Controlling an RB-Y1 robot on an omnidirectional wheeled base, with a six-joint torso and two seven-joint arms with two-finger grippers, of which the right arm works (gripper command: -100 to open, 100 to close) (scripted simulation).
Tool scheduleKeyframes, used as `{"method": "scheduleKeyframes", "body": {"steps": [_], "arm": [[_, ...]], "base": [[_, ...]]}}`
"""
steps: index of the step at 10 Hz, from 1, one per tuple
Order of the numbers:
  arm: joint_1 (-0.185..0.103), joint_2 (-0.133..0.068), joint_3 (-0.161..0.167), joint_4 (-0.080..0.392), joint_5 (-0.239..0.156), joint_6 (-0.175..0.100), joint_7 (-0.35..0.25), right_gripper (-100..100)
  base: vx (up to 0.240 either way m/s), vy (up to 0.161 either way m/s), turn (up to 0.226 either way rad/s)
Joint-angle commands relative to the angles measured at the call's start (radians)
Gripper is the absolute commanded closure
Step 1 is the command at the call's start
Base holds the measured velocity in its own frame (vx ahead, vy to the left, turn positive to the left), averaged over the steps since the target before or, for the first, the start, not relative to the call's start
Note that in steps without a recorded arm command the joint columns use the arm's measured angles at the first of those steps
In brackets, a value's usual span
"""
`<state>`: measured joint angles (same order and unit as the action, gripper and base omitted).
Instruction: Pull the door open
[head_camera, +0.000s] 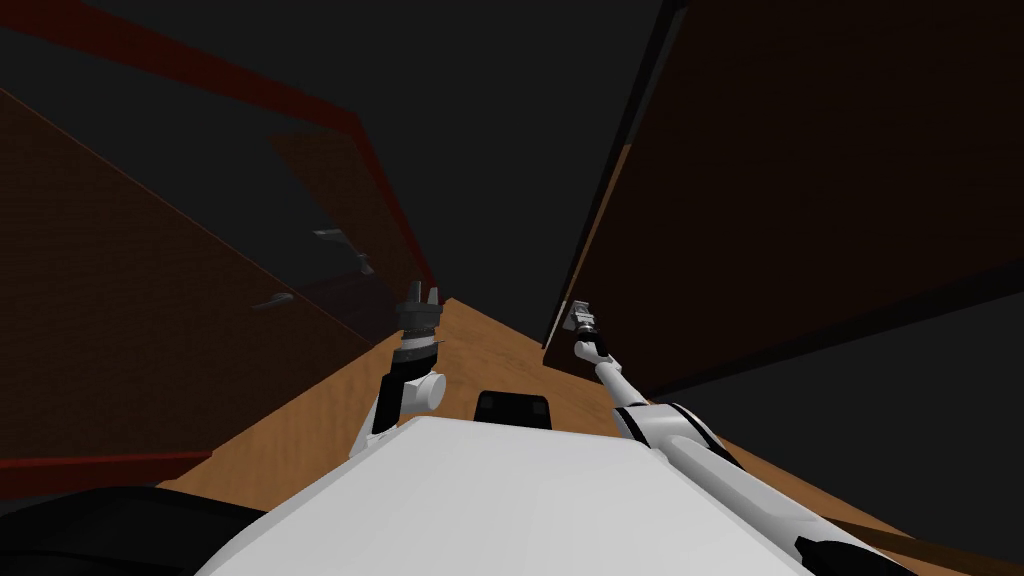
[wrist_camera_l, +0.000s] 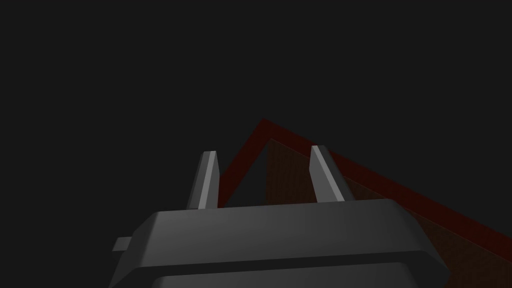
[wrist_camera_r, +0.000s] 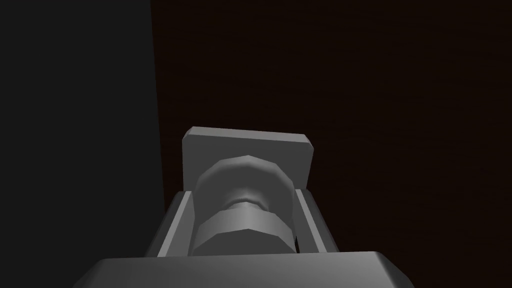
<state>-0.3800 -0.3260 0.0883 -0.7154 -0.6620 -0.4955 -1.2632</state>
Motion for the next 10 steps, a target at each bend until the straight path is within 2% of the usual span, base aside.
{"method": "scheduleKeyframes", "body": {"steps": [1,2,3,4,7,10], "arm": [[0.0,0.004,0.002,0.003,-0.009,0.002,-0.037,100],[-0.002,0.005,0.003,0.006,-0.014,0.002,-0.058,100],[-0.005,0.001,0.002,0.005,-0.01,-0.002,-0.043,100],[0.0,-0.006,0.017,-0.003,-0.009,-0.001,-0.063,100],[0.009,-0.021,0.047,-0.016,-0.007,0.001,-0.094,100],[0.024,-0.044,0.092,-0.037,-0.004,0.004,-0.141,100]], "base": [[-0.029,-0.025,0.03],[-0.031,-0.023,0.031],[-0.013,-0.009,0.01],[-0.128,-0.017,0.089],[-0.212,-0.052,0.117],[-0.261,-0.082,0.141]]}}
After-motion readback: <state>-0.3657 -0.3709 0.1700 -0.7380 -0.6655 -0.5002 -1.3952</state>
